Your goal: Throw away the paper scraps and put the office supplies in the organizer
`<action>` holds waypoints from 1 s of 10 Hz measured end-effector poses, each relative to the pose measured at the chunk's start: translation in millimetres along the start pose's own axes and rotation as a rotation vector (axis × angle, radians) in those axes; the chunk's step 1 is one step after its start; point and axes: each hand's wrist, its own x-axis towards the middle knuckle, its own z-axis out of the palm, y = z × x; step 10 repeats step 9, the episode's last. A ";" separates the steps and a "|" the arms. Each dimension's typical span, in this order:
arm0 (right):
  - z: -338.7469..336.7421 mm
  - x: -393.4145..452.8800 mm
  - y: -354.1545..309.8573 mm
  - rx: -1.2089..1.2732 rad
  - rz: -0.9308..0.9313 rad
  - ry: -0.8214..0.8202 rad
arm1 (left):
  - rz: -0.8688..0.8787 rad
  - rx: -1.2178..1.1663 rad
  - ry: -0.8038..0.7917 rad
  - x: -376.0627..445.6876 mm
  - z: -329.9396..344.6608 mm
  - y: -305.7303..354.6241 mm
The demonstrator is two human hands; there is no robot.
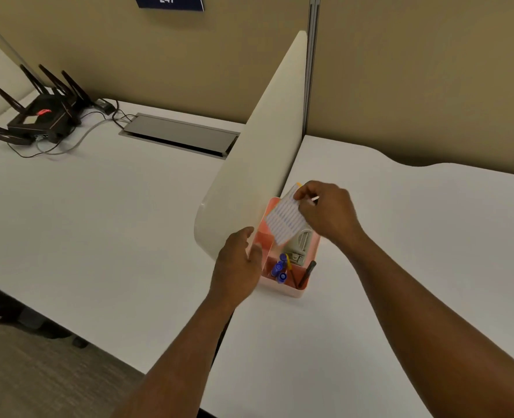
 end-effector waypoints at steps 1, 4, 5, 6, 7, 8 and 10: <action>8.6 17.4 7.8 -0.017 0.053 0.125 | 0.147 0.303 0.013 -12.7 10.8 -12.4; 49.6 40.3 4.0 -0.292 0.139 -0.063 | 0.146 0.622 -0.142 -22.3 34.3 -26.1; 60.0 44.9 0.4 -0.371 0.124 -0.124 | 0.157 0.583 -0.135 -24.4 34.0 -27.3; 69.8 50.4 -2.4 -0.391 0.114 -0.180 | 0.152 0.545 -0.132 -28.4 33.3 -27.4; 79.7 54.9 -6.1 -0.388 0.117 -0.246 | 0.141 0.508 -0.114 -32.5 32.9 -28.5; 85.6 56.8 -8.0 -0.414 0.131 -0.373 | 0.120 0.509 -0.134 -37.8 32.4 -28.7; 87.2 60.9 -8.4 -0.356 0.100 -0.410 | 0.090 0.481 -0.144 -39.0 33.1 -30.3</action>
